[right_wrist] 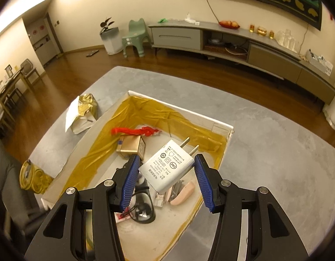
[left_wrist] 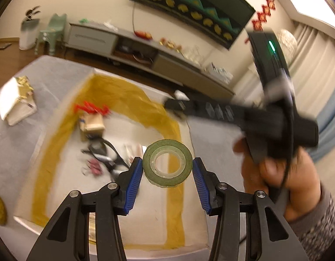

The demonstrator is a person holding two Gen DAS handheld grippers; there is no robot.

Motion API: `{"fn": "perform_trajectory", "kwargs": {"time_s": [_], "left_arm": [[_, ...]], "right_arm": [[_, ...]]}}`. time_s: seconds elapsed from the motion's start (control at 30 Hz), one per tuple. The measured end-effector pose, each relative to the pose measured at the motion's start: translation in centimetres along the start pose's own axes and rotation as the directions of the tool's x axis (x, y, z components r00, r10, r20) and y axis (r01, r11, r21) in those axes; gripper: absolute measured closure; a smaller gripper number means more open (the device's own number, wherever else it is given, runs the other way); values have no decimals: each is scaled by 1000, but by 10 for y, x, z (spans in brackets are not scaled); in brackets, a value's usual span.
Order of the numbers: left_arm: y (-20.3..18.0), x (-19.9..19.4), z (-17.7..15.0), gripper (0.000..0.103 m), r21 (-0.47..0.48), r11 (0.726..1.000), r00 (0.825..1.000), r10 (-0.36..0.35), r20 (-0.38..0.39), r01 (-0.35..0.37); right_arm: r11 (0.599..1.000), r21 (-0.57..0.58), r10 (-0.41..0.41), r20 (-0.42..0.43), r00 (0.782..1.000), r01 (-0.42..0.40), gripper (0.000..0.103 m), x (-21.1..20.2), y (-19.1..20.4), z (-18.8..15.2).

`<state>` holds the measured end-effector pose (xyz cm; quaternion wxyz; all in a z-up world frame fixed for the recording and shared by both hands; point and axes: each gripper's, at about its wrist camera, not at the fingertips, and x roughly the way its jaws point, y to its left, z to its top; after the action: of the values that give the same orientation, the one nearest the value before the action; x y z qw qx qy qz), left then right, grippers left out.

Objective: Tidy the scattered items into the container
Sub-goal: 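Open both tools to drop the charger and tape into the box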

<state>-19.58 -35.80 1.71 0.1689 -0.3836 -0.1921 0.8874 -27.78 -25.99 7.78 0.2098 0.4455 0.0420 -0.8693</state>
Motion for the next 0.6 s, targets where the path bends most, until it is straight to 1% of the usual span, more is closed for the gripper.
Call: {"fn": "perform_trajectory", "kwargs": {"time_s": [0.1, 0.2, 0.27, 0.3, 0.37, 0.5, 0.6], "left_arm": [[-6, 10, -4, 54, 17, 1000, 1000, 4, -29, -4], [-3, 19, -7, 54, 0, 1000, 998, 6, -57, -6], [3, 26, -8, 49, -35, 999, 996, -1, -86, -2], [6, 28, -8, 45, -59, 998, 995, -17, -96, 12], [11, 25, -6, 44, -84, 996, 996, -30, -87, 23], [20, 16, -2, 44, -105, 994, 999, 8, -42, -13], [36, 8, 2, 44, -167, 985, 999, 46, 0, -46]], "right_arm": [[1000, -13, 2, -19, 1000, -2, 48, 13, -1, 4], [999, -43, -4, -27, 1000, 2, 48, 27, -1, 5], [998, -49, -34, -45, 998, 32, 48, 38, -4, 4], [999, -40, -39, -56, 998, 37, 48, 42, -7, 3], [999, -24, -29, -65, 997, 27, 47, 43, -12, -1], [1000, -16, -4, -71, 997, 3, 47, 35, -15, -10], [1000, -9, 5, -67, 998, -5, 47, 24, -16, -18]]}}
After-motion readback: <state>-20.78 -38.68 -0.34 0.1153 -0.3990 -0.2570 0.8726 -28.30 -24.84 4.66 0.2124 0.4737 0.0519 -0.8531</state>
